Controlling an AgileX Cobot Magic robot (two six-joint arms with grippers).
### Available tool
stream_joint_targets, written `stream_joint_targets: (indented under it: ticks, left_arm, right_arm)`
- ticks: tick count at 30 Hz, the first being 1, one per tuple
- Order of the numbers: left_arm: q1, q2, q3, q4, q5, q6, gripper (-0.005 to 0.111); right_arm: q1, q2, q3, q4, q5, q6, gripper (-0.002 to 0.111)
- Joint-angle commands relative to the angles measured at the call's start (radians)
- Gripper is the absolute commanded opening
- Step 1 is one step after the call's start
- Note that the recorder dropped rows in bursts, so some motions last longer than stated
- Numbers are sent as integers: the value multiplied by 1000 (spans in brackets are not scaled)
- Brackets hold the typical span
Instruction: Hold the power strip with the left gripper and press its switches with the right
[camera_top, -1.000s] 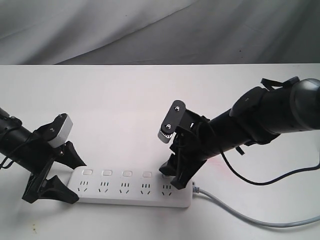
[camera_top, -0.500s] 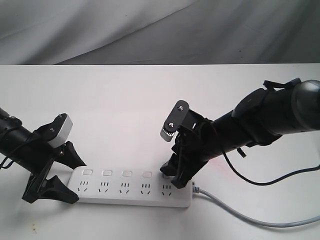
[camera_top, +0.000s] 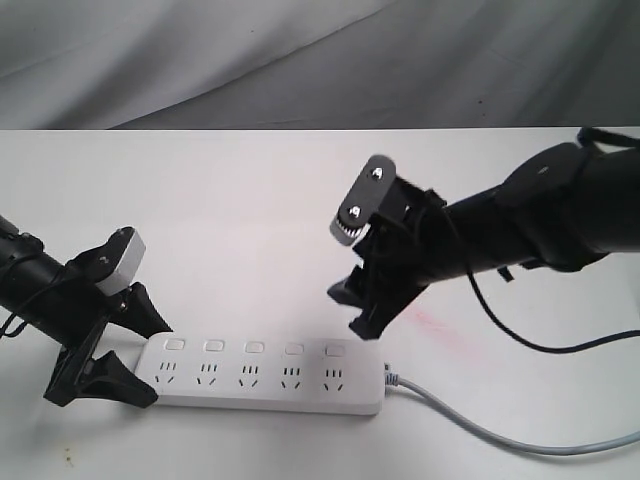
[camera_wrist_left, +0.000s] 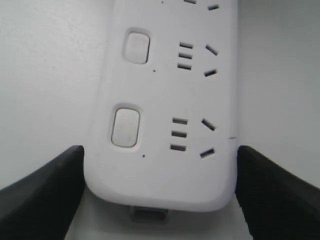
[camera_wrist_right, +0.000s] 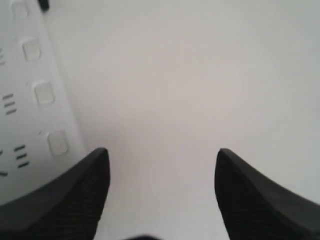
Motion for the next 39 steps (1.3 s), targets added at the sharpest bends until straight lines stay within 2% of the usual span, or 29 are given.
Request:
stream_joint_targets:
  ticks: [1, 5, 10, 18, 21, 26, 29, 35, 39]
  left_arm:
    - [-7, 9, 5, 64, -48, -2, 56]
    - [-7, 9, 5, 64, -48, -2, 56]
    - [-7, 9, 5, 64, -48, -2, 56]
    - [-7, 9, 5, 64, -48, -2, 56]
    - [-7, 9, 5, 64, -48, -2, 56]
    - [-7, 9, 5, 64, -48, -2, 56]
    - [-7, 9, 5, 64, -48, -2, 56]
    - [-7, 9, 5, 64, -48, -2, 56]
    - [-7, 9, 5, 64, -48, -2, 56]
  right_arm:
    - [-1, -123, 3, 23, -147, 63, 57]
    - [-1, -217, 3, 31, -291, 154, 57]
    - [-1, -351, 3, 31, -400, 155, 57]
    - [-1, -650, 3, 176, -575, 155, 56]
    - [-1, -773, 3, 223, -578, 155, 48]
    - [-1, -1069, 3, 308, -566, 155, 14]
    - [-1, -1175, 3, 428, -506, 155, 2]
    - [-1, -1317, 3, 476, -425, 155, 0]
    - [-1, -1343, 3, 476, -460, 152, 0]
